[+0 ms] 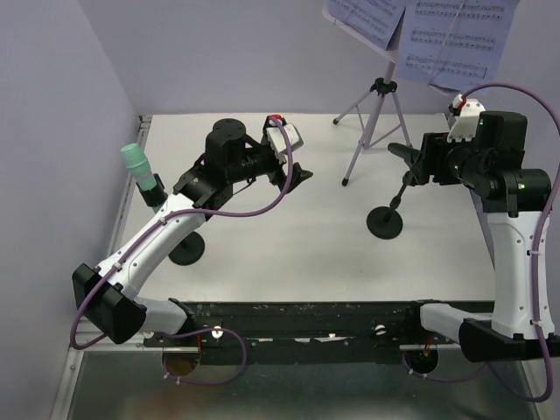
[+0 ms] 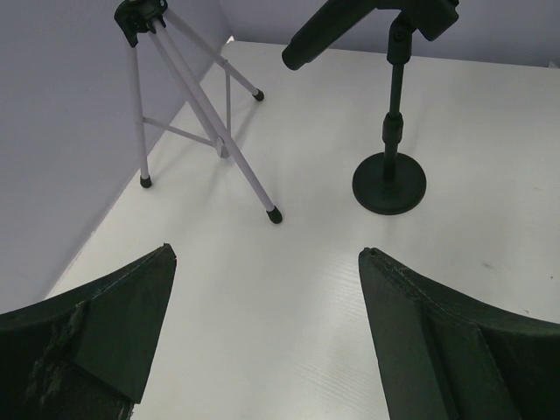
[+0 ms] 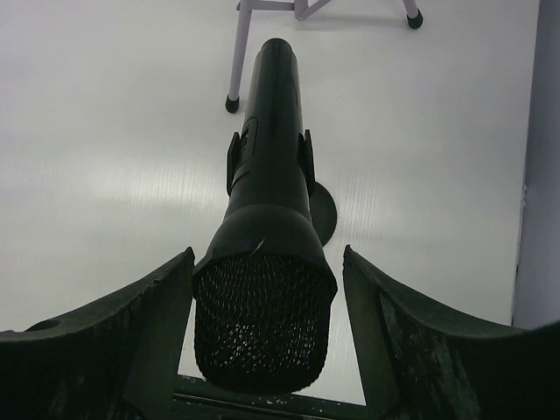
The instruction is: Pack up the instrument practice props
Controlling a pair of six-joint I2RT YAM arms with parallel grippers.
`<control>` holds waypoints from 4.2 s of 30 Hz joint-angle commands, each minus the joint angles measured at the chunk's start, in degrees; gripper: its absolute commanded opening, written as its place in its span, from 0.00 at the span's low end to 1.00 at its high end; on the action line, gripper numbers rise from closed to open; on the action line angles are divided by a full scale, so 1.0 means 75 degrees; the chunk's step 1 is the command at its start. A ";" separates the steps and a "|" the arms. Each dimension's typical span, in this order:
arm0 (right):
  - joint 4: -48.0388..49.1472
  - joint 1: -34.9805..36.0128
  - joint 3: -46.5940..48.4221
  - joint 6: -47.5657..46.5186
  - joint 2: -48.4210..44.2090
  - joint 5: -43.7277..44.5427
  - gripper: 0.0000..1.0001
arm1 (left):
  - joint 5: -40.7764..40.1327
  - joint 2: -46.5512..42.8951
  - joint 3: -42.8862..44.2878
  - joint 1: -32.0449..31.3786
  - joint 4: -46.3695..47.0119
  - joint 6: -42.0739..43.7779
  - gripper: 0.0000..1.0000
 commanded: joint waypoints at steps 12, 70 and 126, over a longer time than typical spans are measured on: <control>-0.0258 0.0028 0.0119 0.0018 0.0104 -0.0384 0.22 | 0.0010 -0.0153 -0.0070 -0.0062 0.0159 0.0123 0.95; 0.0774 0.2208 0.1747 -0.2747 0.2379 -0.6186 1.00 | 0.1124 0.0421 -0.0644 0.0149 -0.0827 0.1131 0.95; 0.6681 0.1927 -0.4382 -0.2232 0.0537 -0.6970 0.56 | 0.2201 0.1288 -0.0071 0.0442 -0.1189 0.1564 0.66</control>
